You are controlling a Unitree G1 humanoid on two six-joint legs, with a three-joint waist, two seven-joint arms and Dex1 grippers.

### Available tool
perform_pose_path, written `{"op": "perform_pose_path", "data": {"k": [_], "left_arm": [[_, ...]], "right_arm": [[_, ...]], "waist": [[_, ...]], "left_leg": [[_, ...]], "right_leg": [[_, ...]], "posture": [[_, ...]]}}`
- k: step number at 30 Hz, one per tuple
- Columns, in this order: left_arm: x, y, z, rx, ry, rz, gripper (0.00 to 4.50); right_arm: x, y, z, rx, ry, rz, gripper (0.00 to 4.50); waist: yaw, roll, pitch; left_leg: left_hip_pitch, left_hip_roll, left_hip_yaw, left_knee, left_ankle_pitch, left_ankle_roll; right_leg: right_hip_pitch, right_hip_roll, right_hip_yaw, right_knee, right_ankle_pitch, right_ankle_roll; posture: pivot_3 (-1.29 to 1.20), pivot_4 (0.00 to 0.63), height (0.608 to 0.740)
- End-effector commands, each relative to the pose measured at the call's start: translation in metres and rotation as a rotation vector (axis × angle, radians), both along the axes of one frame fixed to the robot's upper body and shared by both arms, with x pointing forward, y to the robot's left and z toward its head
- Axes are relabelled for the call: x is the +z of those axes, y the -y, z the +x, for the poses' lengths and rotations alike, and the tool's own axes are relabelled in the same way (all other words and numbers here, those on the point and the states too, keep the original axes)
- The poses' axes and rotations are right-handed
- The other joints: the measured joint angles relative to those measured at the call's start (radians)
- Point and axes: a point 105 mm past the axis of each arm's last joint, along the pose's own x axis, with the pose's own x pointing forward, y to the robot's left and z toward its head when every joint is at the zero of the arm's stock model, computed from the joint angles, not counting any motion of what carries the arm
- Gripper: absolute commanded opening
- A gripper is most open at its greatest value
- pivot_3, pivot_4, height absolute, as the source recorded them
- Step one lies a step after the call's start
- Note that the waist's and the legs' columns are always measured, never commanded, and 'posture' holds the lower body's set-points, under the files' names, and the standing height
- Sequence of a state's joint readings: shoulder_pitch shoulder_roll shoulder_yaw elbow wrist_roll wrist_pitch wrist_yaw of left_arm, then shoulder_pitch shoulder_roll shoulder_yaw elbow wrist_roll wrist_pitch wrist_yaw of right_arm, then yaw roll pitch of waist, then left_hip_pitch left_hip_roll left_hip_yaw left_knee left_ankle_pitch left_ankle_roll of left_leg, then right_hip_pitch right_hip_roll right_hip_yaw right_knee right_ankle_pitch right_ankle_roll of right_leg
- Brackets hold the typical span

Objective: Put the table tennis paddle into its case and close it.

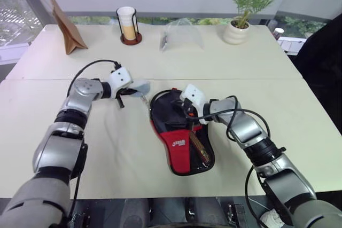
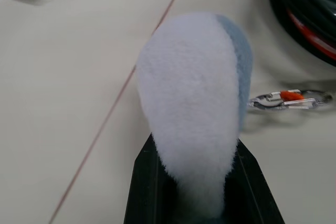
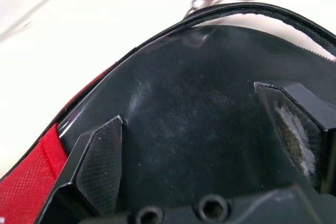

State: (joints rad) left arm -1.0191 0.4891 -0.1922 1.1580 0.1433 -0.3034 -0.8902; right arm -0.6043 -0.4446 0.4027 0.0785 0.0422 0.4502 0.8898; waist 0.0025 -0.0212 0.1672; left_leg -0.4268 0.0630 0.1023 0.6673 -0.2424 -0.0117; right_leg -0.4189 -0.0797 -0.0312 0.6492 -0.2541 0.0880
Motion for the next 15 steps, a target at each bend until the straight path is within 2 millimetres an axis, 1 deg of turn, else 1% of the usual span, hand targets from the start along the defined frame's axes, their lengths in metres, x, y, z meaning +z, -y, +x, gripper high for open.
{"op": "perform_pose_path", "data": {"k": [1, 4, 10, 15], "left_arm": [[0.025, 0.001, 0.02, 0.11, 0.122, 0.009, 0.05], [0.028, 0.012, 0.029, 0.149, 0.166, 0.06, 0.05], [0.044, 0.038, 0.041, 0.187, 0.25, 0.103, 0.05], [0.06, 0.066, 0.046, 0.182, 0.32, 0.107, 0.05]], "right_arm": [[-0.042, 0.029, -0.008, -0.099, -0.118, -0.149, 4.5], [-0.045, 0.029, -0.013, -0.114, -0.135, -0.167, 4.5], [-0.051, 0.026, -0.02, -0.151, -0.169, -0.184, 4.5], [-0.047, 0.031, -0.017, -0.231, -0.175, -0.185, 4.5]], "waist": [[0.006, 0.0, 0.0], [0.009, 0.0, 0.0], [0.008, -0.001, 0.0], [0.008, -0.001, 0.0]], "left_leg": [[0.0, 0.0, 0.0, 0.0, 0.0, 0.0], [0.0, 0.0, 0.0, 0.0, 0.0, 0.001], [0.0, 0.0, 0.0, 0.0, 0.0, 0.001], [-0.001, 0.0, 0.0, 0.0, 0.0, 0.001]], "right_leg": [[0.0, 0.0, 0.0, 0.0, 0.0, -0.001], [0.0, 0.0, 0.0, 0.0, -0.001, -0.003], [0.0, 0.0, 0.0, -0.001, -0.001, -0.003], [-0.001, 0.0, 0.0, -0.001, 0.0, -0.001]], "posture": [[0.0, 0.15, 0.734], [0.0, 0.15, 0.734], [0.0, 0.15, 0.734], [0.0, 0.15, 0.734]]}}
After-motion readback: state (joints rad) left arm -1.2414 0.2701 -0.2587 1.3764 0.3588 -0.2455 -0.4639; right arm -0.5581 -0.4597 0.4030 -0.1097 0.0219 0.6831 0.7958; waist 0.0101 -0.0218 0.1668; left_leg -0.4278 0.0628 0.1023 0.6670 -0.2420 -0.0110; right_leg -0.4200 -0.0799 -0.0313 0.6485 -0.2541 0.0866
